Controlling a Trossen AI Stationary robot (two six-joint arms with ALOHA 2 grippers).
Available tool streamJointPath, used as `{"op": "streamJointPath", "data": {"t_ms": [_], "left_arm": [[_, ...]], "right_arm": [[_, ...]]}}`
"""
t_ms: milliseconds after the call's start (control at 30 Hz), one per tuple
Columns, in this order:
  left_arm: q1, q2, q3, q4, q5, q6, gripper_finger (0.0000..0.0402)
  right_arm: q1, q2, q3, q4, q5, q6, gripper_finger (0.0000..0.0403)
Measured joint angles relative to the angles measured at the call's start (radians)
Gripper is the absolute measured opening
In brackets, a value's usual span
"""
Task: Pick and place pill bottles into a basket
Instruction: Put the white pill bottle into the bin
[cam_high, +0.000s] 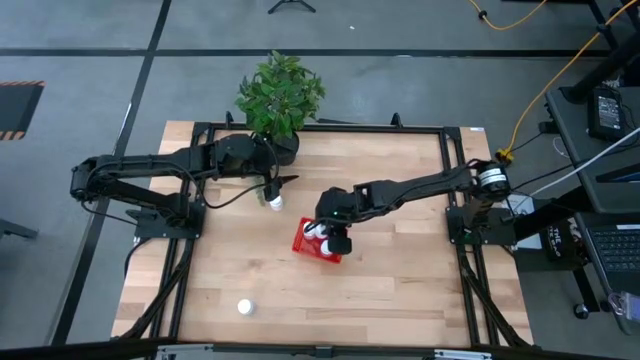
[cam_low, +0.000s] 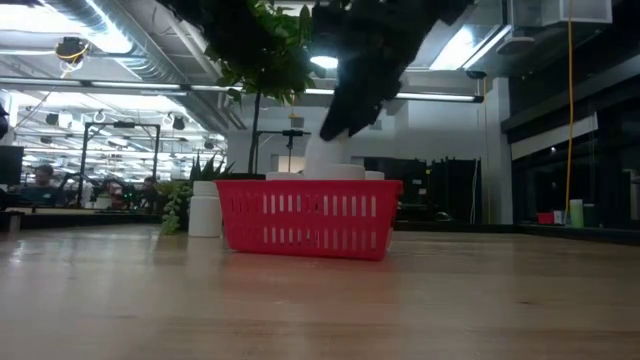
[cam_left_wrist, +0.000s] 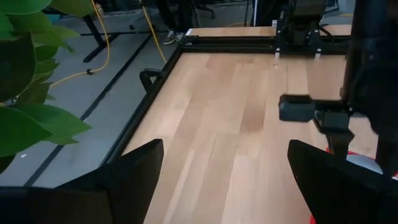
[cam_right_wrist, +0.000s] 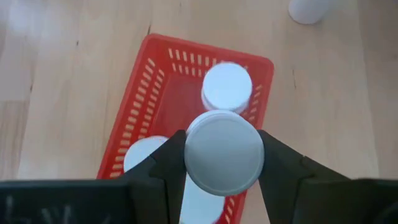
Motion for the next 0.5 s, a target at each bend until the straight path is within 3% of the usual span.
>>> {"op": "streamJointPath", "data": {"t_ms": [500], "left_arm": [[0.0,0.0,0.0,0.007,0.008,0.0,0.0338]], "right_arm": [[-0.013,0.116,0.0,0.02,-0.017,-0.005,0.0151]]}}
